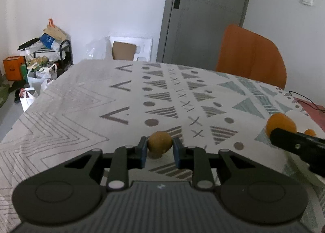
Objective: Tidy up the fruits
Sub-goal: 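Grasp the large orange with the right tool while the left tool grasps the yellow-brown fruit, then carry the large orange and the yellow-brown fruit to the white plate with both tools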
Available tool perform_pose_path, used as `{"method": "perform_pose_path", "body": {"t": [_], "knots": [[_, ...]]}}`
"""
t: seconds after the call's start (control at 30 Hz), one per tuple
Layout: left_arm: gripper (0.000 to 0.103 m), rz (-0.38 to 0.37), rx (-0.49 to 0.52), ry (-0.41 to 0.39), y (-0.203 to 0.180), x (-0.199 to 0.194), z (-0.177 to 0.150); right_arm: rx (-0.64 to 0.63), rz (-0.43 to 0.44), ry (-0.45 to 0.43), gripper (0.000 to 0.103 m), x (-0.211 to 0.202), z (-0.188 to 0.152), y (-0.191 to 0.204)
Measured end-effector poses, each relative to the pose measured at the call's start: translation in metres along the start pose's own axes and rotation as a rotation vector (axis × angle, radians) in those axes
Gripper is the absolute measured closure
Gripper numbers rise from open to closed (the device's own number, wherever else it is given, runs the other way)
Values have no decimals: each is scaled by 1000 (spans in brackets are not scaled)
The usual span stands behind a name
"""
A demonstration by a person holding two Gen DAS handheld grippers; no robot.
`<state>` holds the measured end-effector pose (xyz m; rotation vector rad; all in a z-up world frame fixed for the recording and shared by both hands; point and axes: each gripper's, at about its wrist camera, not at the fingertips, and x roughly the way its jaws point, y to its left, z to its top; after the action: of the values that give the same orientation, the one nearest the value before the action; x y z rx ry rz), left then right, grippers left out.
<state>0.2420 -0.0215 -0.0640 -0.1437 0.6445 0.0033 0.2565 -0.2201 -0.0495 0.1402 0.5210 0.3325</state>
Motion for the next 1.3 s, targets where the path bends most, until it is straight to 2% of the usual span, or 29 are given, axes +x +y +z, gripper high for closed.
{"method": "perform_pose_path", "body": {"t": [0.13,0.27,0.6,1.3], "knots": [[78,-4,23,-11,-9,-10,4,-15,-52,-21,67,-3,1,1],[78,-18,26,-26,-18,-20,8,10,-30,-41,67,-13,3,-4],[78,-49,70,-66,-48,-43,11,19,-49,-91,67,-44,2,-17],[78,-123,156,-74,-120,-55,1,86,-129,-107,67,-96,-24,-86]]}}
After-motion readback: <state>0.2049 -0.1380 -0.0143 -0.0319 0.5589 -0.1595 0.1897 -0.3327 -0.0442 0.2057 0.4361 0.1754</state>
